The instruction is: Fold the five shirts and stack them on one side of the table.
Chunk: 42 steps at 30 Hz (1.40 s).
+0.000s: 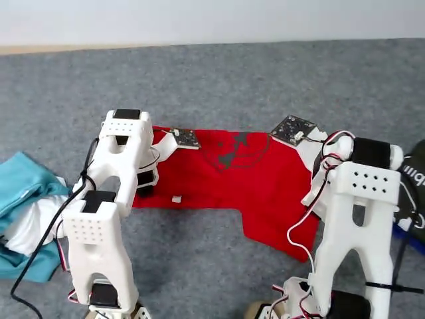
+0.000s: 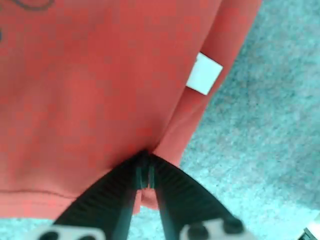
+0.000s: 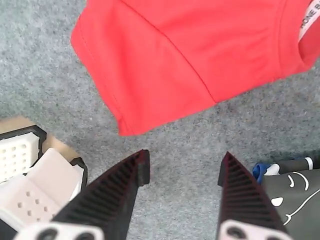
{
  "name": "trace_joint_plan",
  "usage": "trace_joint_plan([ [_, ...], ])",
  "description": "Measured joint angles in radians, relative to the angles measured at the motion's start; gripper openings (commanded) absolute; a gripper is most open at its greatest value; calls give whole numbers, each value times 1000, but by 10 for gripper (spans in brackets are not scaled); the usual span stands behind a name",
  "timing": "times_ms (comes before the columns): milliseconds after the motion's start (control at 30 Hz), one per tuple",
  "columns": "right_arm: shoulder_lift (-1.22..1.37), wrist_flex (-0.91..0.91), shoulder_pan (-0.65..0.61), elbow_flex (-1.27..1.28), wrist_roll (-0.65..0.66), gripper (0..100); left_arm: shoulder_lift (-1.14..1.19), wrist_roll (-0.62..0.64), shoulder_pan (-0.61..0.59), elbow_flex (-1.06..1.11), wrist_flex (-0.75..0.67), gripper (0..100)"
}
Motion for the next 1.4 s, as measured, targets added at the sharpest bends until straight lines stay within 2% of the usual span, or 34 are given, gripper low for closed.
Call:
trace_joint_plan([
  [400, 0, 0, 0, 0, -3, 231, -12, 0, 0, -91, 71, 5],
  [633, 0, 0, 0, 0, -3, 231, -94, 0, 18, 9, 71, 9],
  [800, 0, 0, 0, 0, -3, 231, -95, 0, 17, 11, 71, 74],
  [967, 0, 0, 0, 0, -3, 231, -97, 57, 17, 11, 3, 126],
  [1100, 0, 0, 0, 0, -3, 231, -97, 100, 17, 11, -38, 128],
  [1400, 0, 0, 0, 0, -3, 231, -97, 107, 17, 11, -91, 126],
])
